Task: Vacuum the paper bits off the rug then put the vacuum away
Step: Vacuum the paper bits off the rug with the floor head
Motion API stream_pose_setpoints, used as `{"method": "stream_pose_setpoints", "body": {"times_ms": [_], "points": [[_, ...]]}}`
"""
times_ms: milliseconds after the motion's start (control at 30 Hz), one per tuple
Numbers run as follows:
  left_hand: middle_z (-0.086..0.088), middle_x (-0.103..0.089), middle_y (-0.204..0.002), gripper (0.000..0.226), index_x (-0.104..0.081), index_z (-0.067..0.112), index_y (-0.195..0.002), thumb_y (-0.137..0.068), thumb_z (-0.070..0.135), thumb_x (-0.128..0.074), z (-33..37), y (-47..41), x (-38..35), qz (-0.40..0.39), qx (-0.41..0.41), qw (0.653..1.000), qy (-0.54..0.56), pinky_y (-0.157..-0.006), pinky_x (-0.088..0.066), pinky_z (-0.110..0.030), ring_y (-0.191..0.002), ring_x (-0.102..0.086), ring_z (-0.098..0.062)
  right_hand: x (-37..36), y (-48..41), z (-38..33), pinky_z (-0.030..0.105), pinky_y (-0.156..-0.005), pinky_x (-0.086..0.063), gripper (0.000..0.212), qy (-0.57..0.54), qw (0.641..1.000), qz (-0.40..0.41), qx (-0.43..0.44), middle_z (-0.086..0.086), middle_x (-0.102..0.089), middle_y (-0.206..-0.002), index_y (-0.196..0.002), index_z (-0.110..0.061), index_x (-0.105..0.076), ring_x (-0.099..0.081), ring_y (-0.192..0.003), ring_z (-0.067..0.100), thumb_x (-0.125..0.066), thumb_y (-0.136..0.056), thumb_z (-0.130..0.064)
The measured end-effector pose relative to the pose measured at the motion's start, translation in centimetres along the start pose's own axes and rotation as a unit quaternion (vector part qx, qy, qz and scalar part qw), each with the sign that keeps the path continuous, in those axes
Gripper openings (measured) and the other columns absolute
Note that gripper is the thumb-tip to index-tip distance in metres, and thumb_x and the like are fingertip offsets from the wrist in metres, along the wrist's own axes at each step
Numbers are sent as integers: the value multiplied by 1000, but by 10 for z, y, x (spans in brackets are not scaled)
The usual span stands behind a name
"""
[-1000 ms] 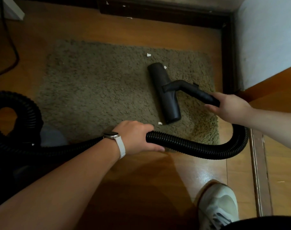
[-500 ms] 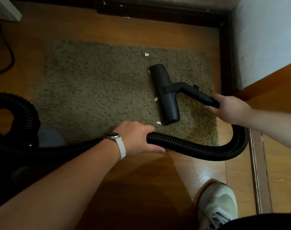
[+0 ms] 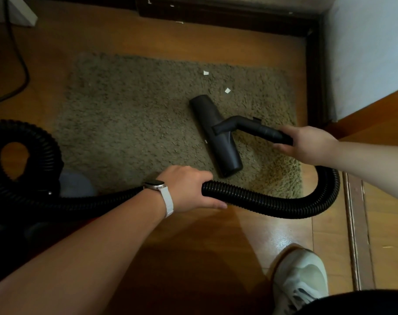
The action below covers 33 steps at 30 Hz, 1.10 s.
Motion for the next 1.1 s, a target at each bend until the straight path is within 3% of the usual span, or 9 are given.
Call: {"method": "stream_pose_setpoints", "body": {"times_ms": [367,567,700,1100], "points": [[14,-54,-71,60,-51,33,-86,-72,91,-39,13,-7,8,37,-7,999,5,-63,-47,-27,-67,-54,-7,5,31,62,31,-51,-48,26,-43,992,54,-108,1,-61,-74,-110,-29,-52,-60,-63,17,-56,-95,-50],[13,-56,-72,63,-52,32,-86,-71,91,-37,10,-2,10,44,2,999,0,-65,-48,-28,-68,-56,-8,14,24,53,31,-52,-48,23,-56,991,82,-93,0,-62,-73,-112,-29,-53,-60,-63,16,-57,-96,-46],[14,-55,-72,64,-53,33,-89,-71,92,-36,10,-1,11,38,10,999,-4,-64,-44,-27,-68,-56,-7,21,18,47,37,-53,-56,23,-21,994,75,-82,0,-62,-71,-108,-28,-54,-62,-61,18,-57,-95,-47],[14,-54,-72,62,-52,32,-90,-73,90,-38,10,6,10,25,14,1000,-8,-60,-37,-27,-68,-54,-8,17,6,27,35,-53,-54,26,5,996,46,-71,2,-61,-72,-105,-24,-52,-61,-61,19,-54,-97,-48]]}}
Point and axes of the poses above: each hand's wrist, its own y-axis away from the middle knuckle, its own x-axis out of the back of the hand, z = x × y, the point moved 7 cm from there along -y, towards the middle knuckle
